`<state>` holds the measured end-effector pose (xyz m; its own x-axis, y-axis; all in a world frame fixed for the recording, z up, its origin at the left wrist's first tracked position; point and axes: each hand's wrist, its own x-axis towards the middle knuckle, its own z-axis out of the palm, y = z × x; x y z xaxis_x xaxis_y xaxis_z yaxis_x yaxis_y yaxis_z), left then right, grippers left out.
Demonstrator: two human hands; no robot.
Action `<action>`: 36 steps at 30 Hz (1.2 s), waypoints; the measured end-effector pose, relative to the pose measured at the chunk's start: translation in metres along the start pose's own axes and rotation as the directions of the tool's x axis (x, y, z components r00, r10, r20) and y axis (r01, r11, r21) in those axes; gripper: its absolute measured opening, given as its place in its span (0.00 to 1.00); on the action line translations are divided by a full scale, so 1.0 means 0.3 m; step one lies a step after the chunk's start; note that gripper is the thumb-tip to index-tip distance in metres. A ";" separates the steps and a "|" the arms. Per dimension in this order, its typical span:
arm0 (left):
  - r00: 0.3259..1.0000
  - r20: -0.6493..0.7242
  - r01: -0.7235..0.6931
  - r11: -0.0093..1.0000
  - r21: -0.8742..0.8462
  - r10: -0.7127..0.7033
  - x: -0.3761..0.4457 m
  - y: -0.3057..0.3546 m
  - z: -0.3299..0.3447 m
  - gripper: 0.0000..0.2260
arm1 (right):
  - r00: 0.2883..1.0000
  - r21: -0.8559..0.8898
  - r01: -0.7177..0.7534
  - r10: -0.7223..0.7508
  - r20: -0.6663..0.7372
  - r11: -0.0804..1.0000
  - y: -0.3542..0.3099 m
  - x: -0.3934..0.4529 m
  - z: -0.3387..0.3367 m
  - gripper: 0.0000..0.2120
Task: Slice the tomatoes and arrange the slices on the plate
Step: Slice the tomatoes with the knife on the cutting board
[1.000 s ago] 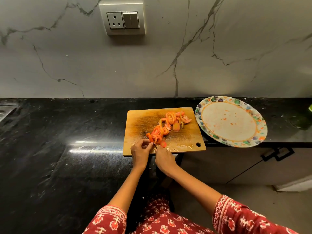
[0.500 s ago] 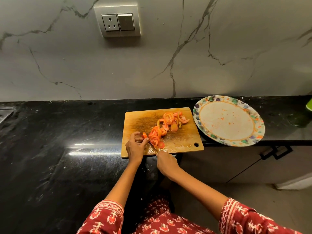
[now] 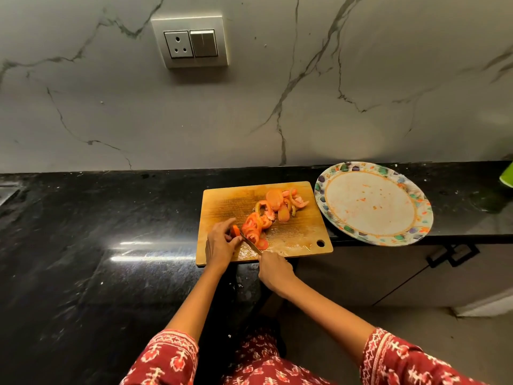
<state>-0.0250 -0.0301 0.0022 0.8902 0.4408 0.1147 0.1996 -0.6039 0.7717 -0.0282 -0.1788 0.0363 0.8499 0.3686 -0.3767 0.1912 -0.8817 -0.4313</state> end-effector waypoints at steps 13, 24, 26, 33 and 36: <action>0.990 0.000 0.138 0.990 -0.011 -0.138 0.010 -0.007 -0.049 0.16 | 0.999 -0.207 0.034 -0.032 0.014 0.978 0.027 -0.047 -0.022 0.12; 0.999 0.019 0.034 0.995 -0.091 -0.032 -0.008 0.019 -0.019 0.26 | 0.958 0.110 0.089 -0.054 -0.283 0.990 0.041 0.023 -0.116 0.17; 0.999 0.052 -0.005 0.999 -0.052 0.008 -0.008 0.031 -0.005 0.31 | 0.956 0.165 0.060 -0.010 -0.293 0.984 0.094 0.051 -0.157 0.17; 0.988 0.154 -0.023 0.995 0.097 0.008 -0.081 0.082 0.029 0.49 | 0.950 0.173 -0.061 0.110 -0.291 0.983 0.208 0.055 -0.203 0.10; 0.988 0.149 -0.055 0.985 0.164 0.030 -0.082 0.088 0.043 0.46 | 0.918 0.201 -0.107 0.174 -0.355 0.974 0.220 0.059 -0.203 0.11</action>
<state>-0.0364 -0.0654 0.0117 0.9469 0.3186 0.0433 0.2151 -0.7278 0.6511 0.0293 -0.2484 0.0512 0.9883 0.0805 -0.1300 -0.0033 -0.8387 -0.5446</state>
